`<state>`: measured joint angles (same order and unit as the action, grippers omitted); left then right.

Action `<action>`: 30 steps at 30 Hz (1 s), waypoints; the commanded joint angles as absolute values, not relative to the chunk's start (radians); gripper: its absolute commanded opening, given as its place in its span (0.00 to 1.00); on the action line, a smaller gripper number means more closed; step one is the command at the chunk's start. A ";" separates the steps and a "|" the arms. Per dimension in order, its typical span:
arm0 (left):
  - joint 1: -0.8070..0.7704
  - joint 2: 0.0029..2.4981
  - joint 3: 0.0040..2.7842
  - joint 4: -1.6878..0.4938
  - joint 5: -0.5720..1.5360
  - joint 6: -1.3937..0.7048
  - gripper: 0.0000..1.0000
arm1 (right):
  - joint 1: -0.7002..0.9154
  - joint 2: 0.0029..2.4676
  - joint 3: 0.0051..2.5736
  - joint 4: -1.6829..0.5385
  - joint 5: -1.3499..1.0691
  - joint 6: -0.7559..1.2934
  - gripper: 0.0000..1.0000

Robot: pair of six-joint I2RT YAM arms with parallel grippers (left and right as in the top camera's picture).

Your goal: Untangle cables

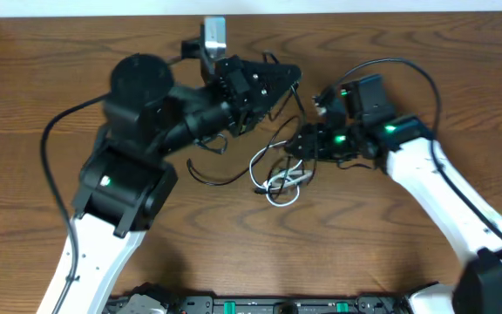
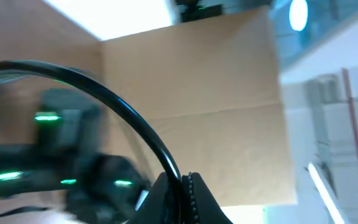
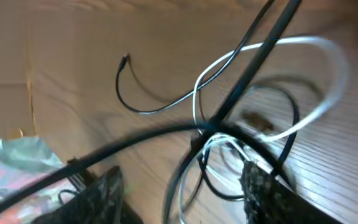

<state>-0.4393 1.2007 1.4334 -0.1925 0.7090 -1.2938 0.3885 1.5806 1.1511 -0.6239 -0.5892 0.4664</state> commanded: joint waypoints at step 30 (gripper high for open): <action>0.029 1.057 1.438 -0.775 0.646 -1.242 0.08 | 0.349 1.680 1.157 -0.710 -0.738 0.313 0.26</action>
